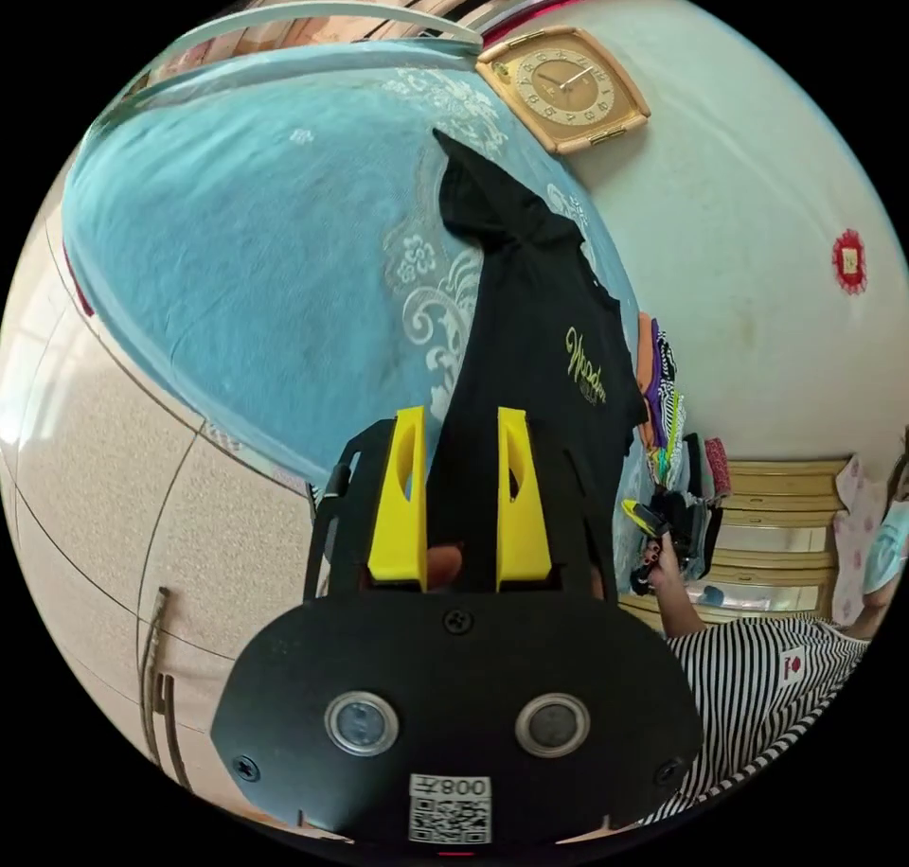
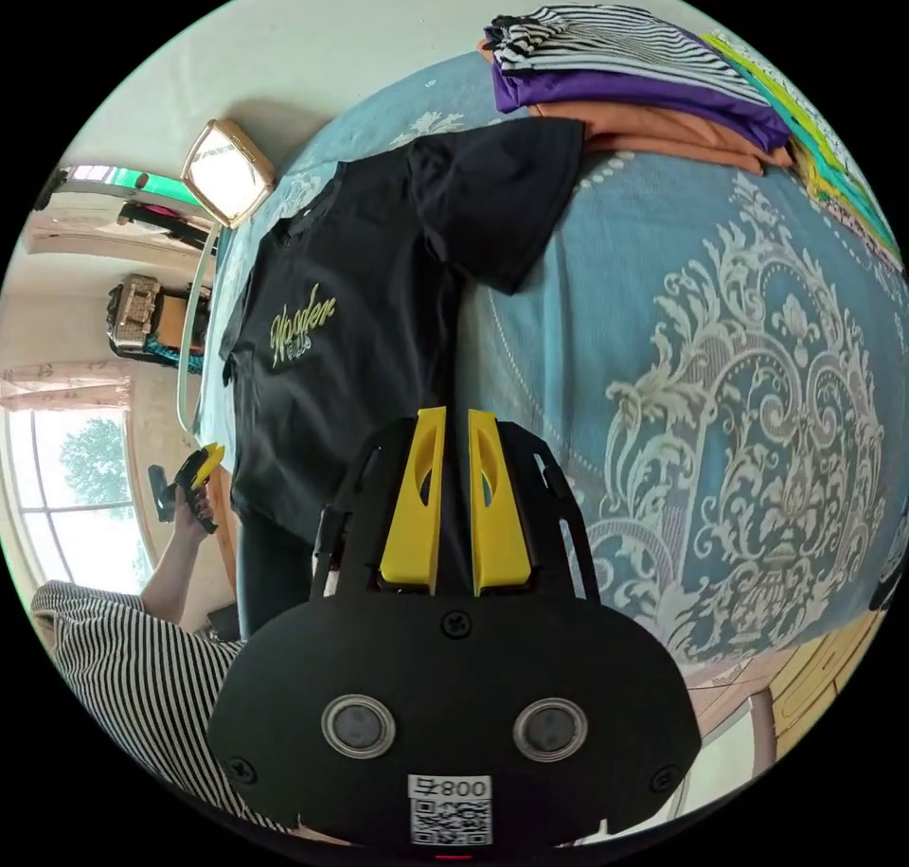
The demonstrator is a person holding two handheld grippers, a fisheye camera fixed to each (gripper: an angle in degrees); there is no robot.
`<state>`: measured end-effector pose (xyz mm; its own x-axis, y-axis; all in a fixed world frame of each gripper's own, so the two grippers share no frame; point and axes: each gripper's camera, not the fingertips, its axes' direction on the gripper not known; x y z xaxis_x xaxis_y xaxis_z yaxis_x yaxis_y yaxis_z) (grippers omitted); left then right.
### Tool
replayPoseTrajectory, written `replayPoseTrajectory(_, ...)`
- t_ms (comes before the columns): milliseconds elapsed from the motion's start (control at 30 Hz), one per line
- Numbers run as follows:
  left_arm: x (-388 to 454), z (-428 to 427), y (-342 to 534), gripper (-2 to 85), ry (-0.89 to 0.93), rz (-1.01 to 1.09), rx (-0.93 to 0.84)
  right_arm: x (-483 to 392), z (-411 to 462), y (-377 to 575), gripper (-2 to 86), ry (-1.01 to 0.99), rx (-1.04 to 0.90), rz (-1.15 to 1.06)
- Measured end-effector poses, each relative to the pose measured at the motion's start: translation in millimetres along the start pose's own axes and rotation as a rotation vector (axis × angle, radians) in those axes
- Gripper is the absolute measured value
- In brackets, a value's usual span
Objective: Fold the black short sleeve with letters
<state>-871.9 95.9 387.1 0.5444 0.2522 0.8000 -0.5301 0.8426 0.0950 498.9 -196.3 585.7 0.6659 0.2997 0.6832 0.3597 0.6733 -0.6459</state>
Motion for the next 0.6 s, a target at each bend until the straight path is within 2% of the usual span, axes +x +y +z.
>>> replayPoseTrajectory(133,-31,3,33,11.7,0.135,-0.076,-0.086,24,7,45,6.9,-0.080,-0.048,0.069)
replayPoseTrajectory(267,-38,8,45,6.2,0.115,-0.062,-0.150,39,14,71,5.3,-0.049,-0.043,0.070)
replayPoseTrajectory(400,-35,-1,57,3.0,0.108,-0.024,-0.128,42,17,77,4.0,-0.043,-0.051,0.053)
replayPoseTrajectory(600,-31,-23,79,1.9,0.196,0.043,-0.082,44,16,89,1.0,-0.059,-0.058,0.019)
